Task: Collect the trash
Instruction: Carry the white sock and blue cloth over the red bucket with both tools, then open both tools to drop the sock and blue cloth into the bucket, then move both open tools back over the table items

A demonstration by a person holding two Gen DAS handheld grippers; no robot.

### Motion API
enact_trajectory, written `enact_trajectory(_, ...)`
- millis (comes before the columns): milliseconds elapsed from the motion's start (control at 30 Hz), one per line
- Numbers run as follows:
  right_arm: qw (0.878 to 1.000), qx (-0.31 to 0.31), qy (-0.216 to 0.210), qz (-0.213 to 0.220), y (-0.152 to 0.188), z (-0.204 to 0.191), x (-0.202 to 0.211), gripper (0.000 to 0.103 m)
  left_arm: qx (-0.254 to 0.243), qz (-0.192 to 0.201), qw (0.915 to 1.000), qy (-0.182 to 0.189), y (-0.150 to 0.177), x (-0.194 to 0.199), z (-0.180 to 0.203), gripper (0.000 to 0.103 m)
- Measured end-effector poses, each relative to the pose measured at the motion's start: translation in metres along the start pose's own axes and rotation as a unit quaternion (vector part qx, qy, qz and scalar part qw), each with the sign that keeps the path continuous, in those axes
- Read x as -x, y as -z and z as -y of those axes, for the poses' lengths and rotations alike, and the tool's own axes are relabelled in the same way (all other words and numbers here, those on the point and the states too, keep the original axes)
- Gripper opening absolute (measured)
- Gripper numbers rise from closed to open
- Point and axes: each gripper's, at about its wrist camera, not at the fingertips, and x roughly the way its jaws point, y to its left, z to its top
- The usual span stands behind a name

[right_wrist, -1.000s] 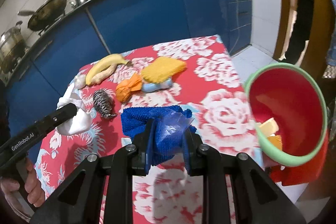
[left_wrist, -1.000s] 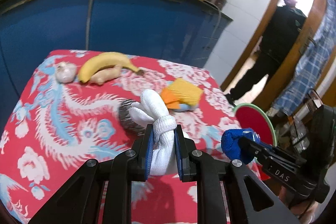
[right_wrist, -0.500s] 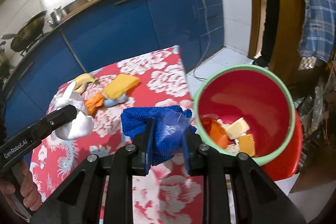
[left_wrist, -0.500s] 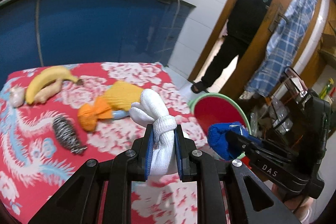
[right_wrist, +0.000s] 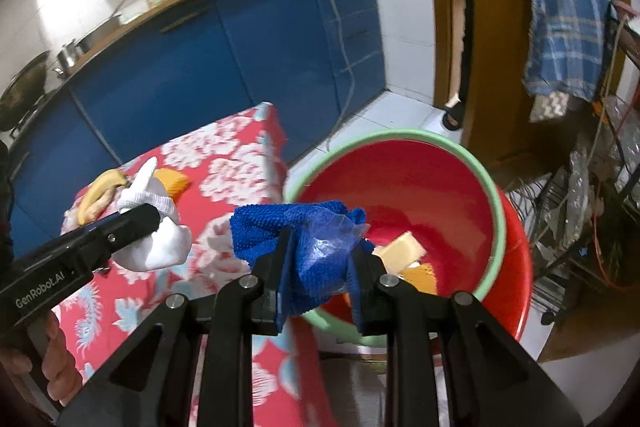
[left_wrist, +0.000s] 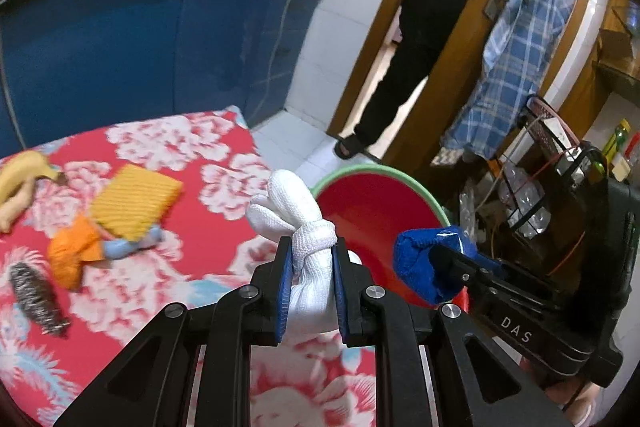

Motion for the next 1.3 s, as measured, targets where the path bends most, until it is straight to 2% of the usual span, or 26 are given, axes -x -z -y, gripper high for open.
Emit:
enact_trajectory(267,0.999,-0.032,0.020,-0.012,-0.001,0.044,-0.019,0.027,-0.035,-0.026,0.9991,0.000,-0.003,-0.045,0.033,0.019)
enact_trajectory(433,0.998,-0.050,0.029,-0.020,-0.003,0.064,-0.034,0.027,-0.040,-0.044,0.9982,0.001,-0.004,-0.070,0.042,0.019)
enact_trajectory(700,0.996,-0.077,0.040,-0.030,-0.004,0.085,-0.051,0.034,-0.052,-0.066,0.9965,0.003,-0.003,-0.095,0.050,0.021)
enact_trajectory(733,0.996,-0.079,0.042,-0.031,-0.004,0.087,-0.053,0.036,-0.052,-0.067,0.9964,0.004,-0.003,-0.096,0.049,0.022)
enact_trajectory(800,0.995,-0.086,0.039,-0.028,-0.005,0.089,-0.053,0.049,-0.051,-0.069,0.9963,0.003,-0.005,-0.099,0.049,0.031)
enact_trajectory(900,0.995,-0.091,0.042,-0.022,-0.006,0.091,-0.052,0.052,-0.053,-0.066,0.9964,0.001,-0.005,-0.098,0.050,0.046)
enact_trajectory(1300,0.994,-0.105,0.028,-0.008,-0.005,0.085,-0.035,0.055,-0.032,-0.054,0.9980,0.001,-0.008,-0.075,0.036,0.048)
